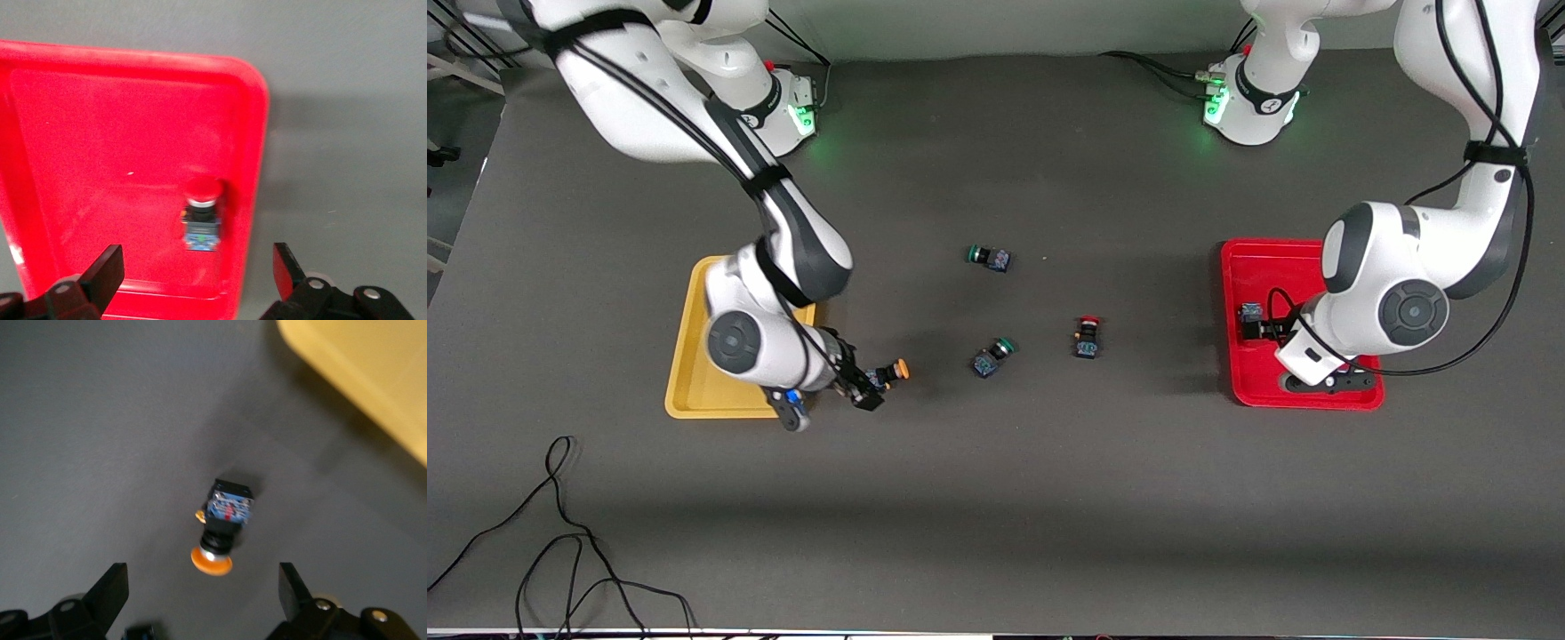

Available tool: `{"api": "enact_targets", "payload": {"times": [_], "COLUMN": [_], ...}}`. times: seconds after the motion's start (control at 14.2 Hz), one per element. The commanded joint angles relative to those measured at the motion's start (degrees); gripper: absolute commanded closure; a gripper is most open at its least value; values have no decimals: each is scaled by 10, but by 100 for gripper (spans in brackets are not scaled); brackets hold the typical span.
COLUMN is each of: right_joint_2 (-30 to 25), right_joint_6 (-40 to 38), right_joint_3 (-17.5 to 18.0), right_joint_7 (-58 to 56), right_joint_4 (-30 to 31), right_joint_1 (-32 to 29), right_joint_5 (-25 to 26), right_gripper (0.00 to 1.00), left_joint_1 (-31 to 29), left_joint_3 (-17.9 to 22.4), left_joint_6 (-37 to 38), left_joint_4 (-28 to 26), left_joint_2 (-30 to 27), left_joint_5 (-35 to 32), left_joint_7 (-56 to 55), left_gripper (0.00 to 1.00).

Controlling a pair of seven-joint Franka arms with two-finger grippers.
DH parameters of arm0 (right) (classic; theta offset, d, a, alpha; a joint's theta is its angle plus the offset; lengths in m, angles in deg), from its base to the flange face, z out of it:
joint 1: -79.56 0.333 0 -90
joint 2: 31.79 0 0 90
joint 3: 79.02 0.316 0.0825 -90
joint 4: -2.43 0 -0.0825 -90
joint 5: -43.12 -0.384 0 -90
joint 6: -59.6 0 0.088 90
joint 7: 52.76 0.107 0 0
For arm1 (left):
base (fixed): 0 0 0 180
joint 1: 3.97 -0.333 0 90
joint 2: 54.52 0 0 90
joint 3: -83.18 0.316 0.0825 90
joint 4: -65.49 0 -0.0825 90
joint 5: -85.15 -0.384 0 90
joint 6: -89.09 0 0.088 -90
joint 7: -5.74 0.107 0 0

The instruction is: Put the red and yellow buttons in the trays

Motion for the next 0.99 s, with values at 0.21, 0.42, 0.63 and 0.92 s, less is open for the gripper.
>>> {"api": "enact_targets", "payload": {"times": [0.21, 0.42, 0.63, 0.92], "right_joint_2": [48, 47, 46, 11], "right_joint_6": [67, 69, 69, 37], "right_joint_3": [2, 2, 2, 2], "right_joint_7": [43, 43, 43, 31], "right_joint_4": [30, 44, 41, 32], "right_joint_1": [9, 9, 4, -3], "right_joint_5": [32, 52, 58, 57], "right_gripper": [0, 5, 77, 95], "left_joint_1": [132, 195, 226, 239], "left_joint_3": [-20, -19, -18, -18], "left_joint_6": [-87, -169, -219, -256], "left_joint_4": [20, 31, 51, 69], "left_joint_2": [35, 77, 131, 182], "left_joint_5": [10, 2, -2, -29], "left_joint_7": [-207, -296, -331, -353], "left_gripper": [1, 1, 1, 2]}}
